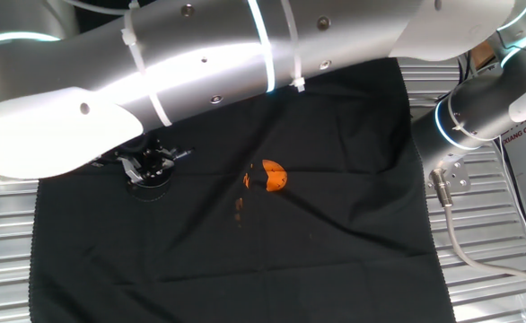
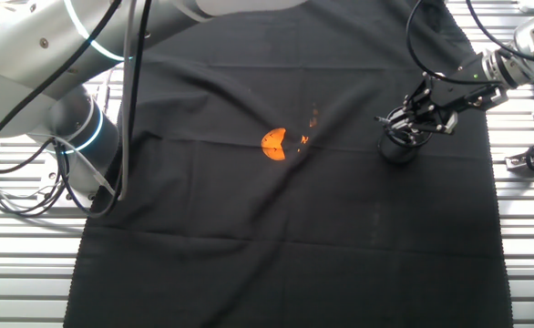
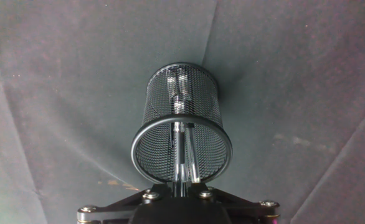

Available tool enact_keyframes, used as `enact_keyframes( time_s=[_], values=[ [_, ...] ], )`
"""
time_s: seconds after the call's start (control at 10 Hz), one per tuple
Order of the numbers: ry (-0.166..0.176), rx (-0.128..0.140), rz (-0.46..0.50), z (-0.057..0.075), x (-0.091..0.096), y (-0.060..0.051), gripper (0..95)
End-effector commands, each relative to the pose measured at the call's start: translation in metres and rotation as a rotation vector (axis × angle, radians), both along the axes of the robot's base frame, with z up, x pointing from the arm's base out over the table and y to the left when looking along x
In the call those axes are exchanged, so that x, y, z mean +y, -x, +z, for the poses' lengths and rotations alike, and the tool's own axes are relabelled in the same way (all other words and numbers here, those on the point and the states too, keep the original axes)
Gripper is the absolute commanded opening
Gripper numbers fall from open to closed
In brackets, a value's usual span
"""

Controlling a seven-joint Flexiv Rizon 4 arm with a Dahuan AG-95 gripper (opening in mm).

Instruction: Put the pen into the pen holder

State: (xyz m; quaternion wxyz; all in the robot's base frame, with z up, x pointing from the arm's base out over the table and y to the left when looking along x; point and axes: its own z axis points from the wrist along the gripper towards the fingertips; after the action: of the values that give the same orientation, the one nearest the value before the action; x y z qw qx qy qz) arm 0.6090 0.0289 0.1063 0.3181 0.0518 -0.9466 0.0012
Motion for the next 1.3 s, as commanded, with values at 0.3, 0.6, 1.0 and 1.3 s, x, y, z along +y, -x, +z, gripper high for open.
enact_keyframes(
  time_s=[0.3, 0.6, 1.0, 1.3],
  values=[
    [-0.004, 0.013, -0.002, 0.0016, 0.0011, -0.0052, 0.0],
    [-0.011, 0.017, -0.004, 0.0026, 0.0015, -0.0074, 0.0],
    [-0.025, 0.016, -0.001, 0.0029, 0.0017, -0.0082, 19.0],
    [-0.027, 0.017, 0.002, 0.0033, 0.0019, -0.0092, 19.0]
  ],
)
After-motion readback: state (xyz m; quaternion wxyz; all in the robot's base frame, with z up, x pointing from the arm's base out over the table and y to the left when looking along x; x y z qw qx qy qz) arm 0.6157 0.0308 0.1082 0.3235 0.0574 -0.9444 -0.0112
